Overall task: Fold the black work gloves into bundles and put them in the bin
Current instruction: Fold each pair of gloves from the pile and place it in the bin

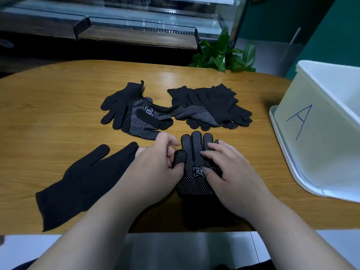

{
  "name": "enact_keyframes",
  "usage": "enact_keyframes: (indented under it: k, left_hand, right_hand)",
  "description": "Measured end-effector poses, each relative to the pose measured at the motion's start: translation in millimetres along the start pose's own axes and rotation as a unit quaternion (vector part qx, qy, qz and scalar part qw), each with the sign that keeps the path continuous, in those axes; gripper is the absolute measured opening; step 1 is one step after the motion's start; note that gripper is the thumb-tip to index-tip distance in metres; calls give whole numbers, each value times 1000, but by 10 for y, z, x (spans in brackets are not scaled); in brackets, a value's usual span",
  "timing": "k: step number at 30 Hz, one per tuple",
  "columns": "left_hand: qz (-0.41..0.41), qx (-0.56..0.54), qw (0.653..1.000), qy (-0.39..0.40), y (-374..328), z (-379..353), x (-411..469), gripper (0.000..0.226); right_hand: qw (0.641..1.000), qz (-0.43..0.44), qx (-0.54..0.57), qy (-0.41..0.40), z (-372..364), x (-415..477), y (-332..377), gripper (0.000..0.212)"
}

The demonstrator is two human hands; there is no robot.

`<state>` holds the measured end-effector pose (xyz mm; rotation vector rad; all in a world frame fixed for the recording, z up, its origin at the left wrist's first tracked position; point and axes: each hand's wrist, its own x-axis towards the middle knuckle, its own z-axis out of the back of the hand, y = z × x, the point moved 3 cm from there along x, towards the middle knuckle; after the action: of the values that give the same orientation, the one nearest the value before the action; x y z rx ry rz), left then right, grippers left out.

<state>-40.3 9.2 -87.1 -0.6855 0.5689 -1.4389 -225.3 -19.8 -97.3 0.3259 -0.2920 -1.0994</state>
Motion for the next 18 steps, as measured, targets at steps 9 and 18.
enact_keyframes:
  k: [9, 18]
  left_hand:
    - [-59, -51, 996, -35, -110, -15, -66, 54]
    - [-83, -25, 996, 2, -137, -33, -96, 48]
  right_hand:
    - [1000, -9, -8, 13, 5, 10, 20, 66]
    - [999, -36, -18, 16, -14, -13, 86, 76]
